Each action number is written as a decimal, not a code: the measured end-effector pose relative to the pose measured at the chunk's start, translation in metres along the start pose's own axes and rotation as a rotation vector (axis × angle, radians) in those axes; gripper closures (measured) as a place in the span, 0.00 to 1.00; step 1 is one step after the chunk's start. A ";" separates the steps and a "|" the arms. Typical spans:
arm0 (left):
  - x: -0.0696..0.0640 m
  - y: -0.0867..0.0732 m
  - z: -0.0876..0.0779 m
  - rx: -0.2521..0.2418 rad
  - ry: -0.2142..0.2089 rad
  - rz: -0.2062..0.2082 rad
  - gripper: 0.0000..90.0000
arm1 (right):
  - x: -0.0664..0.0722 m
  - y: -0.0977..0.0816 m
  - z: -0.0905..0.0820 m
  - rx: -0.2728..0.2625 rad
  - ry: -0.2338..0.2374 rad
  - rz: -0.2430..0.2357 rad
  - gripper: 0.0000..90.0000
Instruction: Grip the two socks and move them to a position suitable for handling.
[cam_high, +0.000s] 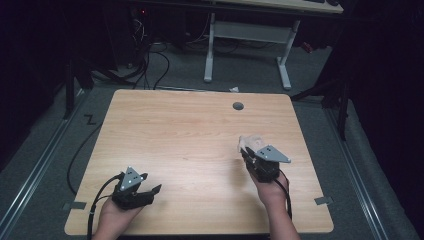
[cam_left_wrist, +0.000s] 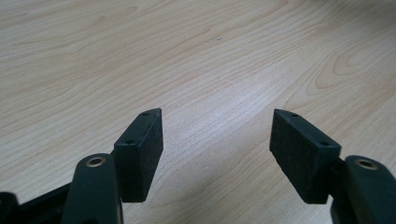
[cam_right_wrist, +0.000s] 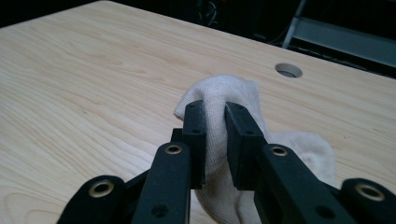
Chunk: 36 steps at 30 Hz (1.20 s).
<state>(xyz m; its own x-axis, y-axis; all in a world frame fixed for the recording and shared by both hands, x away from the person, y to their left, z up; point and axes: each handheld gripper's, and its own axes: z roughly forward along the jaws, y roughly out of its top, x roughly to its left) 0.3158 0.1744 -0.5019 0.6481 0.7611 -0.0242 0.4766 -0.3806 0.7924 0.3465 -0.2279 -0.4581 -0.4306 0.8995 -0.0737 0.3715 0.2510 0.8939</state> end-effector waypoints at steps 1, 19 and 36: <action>0.000 0.000 0.000 0.000 -0.001 -0.001 0.39 | 0.005 0.002 -0.001 -0.008 0.017 -0.003 0.88; 0.001 0.000 -0.001 0.000 -0.003 0.000 0.39 | 0.085 0.007 0.011 0.012 0.244 -0.134 0.87; 0.003 0.000 -0.003 -0.006 0.004 -0.002 0.39 | 0.121 -0.019 0.044 0.176 0.358 -0.198 0.64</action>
<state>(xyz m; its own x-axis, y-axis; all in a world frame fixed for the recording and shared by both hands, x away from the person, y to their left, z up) 0.3158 0.1778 -0.4997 0.6446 0.7642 -0.0234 0.4741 -0.3756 0.7963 0.3237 -0.1080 -0.5034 -0.7535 0.6555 -0.0502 0.3746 0.4908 0.7867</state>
